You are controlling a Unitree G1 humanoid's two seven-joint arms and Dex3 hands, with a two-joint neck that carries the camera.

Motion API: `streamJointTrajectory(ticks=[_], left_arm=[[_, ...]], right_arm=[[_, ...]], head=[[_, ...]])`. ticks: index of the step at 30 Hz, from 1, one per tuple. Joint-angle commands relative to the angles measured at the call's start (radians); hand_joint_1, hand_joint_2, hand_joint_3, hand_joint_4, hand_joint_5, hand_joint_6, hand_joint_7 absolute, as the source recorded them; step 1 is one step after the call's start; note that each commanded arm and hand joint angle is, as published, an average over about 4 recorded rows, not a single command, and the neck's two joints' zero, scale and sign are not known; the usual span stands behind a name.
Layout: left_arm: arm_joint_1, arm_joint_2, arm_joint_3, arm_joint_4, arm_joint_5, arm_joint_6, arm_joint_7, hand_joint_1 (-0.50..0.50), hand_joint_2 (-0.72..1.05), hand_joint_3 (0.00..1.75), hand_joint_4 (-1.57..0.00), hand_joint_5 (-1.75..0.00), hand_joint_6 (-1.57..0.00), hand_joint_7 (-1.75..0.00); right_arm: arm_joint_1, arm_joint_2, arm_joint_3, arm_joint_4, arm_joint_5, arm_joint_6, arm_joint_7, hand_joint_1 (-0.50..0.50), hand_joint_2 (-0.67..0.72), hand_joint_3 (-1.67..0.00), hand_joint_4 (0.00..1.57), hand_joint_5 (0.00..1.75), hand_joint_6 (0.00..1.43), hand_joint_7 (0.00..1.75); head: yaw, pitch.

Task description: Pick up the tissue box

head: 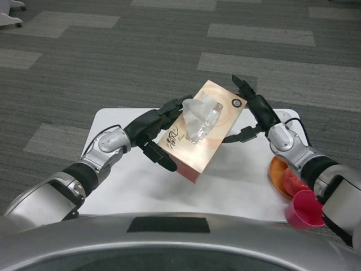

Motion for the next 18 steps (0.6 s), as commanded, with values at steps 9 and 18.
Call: streamJointTrajectory(ticks=[9,18], left_arm=[[0.001,-0.026,-0.001,-0.094,-0.025,-0.008,0.000,0.50,0.43,0.02,-0.11,0.00,0.00,0.00],[0.007,-0.021,0.001,-0.110,-0.035,-0.007,0.000,0.50,0.43,0.09,-0.11,0.00,0.00,0.00]], right_arm=[[0.012,0.057,-0.003,-0.114,-0.014,-0.039,0.048,-0.46,-0.41,-0.32,0.20,0.29,0.00,0.00],[0.021,0.056,-0.021,-0.126,-0.018,-0.040,0.050,-0.42,-0.41,-0.32,0.20,0.29,0.00,0.00]], head=[[0.000,0.000],[0.001,0.000]])
